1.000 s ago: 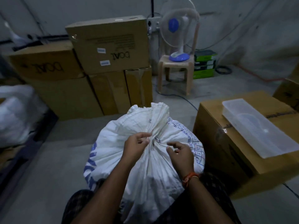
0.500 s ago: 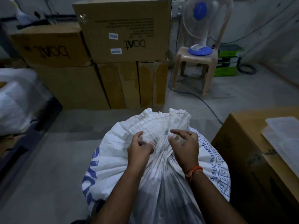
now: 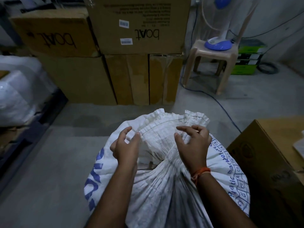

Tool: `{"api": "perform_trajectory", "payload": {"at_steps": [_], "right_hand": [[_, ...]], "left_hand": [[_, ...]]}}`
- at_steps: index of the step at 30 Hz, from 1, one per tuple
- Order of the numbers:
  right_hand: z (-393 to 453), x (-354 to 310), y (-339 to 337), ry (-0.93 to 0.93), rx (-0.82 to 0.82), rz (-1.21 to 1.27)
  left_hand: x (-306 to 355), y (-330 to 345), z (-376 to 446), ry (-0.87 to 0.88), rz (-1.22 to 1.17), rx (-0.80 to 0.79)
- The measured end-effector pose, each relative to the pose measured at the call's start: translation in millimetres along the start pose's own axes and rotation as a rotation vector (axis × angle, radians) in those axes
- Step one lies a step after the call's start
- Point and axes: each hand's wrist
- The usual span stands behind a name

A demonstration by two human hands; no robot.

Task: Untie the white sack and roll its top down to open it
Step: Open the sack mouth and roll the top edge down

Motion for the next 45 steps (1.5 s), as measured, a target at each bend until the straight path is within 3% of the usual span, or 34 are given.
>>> {"api": "perform_trajectory", "payload": {"at_steps": [3, 5, 10, 12, 15, 19, 24, 26, 36, 45], "right_hand": [[-4, 3, 2, 0.074, -0.026, -0.109], [-8, 4, 4, 0.143, -0.053, -0.174], [-9, 15, -1, 0.175, -0.151, -0.019], [-8, 21, -2, 0.158, -0.216, 0.043], [-7, 31, -3, 0.109, -0.332, 0.107], [-8, 44, -13, 0.091, -0.435, 0.206], [-18, 47, -25, 0.193, -0.402, 0.305], [-28, 48, -33, 0.225, -0.360, 0.355], [-105, 88, -82, 0.249, -0.471, 0.351], [-147, 103, -98, 0.237, -0.468, 0.263]], "left_hand": [[2, 2, 10, -0.211, -0.034, -0.138], [1, 3, 5, -0.223, 0.007, -0.179], [-8, 5, -53, 0.244, 0.352, 0.000], [-26, 10, -75, 0.351, 0.420, -0.097], [-46, 22, -80, 0.304, 0.490, -0.293], [-47, 42, -60, 0.211, 0.290, -0.546], [-49, 46, -54, 0.186, 0.163, -0.208], [-54, 36, -60, 0.190, 0.168, -0.145], [-99, -42, -100, 0.302, 0.227, -0.219], [-107, -55, -133, 0.333, 0.242, -0.209]]}}
Point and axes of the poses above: each hand's wrist, its own z-axis towards the middle knuckle, its own y-axis out of the palm, x = y × z, and after that the axes turned 5 degrees about x, right-handed
